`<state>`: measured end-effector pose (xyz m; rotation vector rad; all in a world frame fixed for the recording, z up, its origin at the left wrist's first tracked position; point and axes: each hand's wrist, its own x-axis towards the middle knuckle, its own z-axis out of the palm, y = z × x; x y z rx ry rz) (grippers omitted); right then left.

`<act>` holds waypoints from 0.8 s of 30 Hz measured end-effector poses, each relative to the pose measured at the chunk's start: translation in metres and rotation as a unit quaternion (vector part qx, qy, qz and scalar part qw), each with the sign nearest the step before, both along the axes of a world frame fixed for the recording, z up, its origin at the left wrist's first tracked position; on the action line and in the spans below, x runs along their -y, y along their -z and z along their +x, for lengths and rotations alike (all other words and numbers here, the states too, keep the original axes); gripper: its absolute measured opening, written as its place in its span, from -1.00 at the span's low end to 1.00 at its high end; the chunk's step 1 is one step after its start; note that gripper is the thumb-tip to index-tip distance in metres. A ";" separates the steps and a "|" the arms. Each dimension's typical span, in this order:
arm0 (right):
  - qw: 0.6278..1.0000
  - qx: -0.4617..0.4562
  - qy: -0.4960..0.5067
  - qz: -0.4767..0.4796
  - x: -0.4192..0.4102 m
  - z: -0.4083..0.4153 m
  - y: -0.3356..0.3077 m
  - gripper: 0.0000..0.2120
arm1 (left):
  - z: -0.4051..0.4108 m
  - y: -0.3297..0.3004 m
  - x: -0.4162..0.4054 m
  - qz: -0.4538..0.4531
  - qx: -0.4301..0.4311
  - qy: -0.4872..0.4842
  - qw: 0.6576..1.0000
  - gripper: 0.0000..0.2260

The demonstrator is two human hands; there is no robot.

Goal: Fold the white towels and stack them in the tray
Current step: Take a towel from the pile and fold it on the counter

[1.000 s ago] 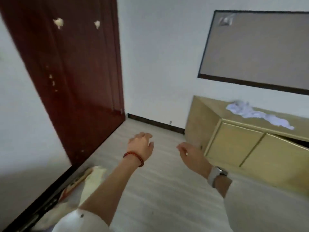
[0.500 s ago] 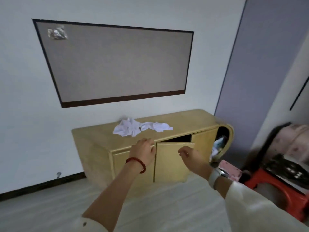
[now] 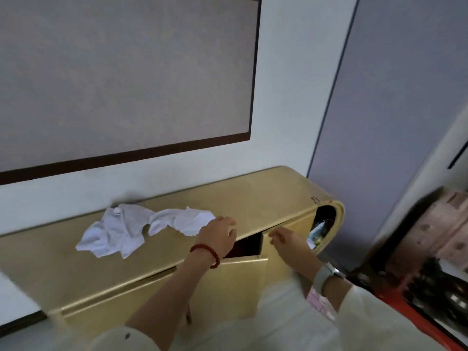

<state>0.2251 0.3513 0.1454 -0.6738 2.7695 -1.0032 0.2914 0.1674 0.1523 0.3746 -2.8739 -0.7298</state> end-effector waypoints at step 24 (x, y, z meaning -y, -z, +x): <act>0.883 0.075 -0.444 0.133 0.327 -0.241 0.178 -0.56 | -0.157 0.188 0.222 0.156 0.128 -0.439 0.876 -0.77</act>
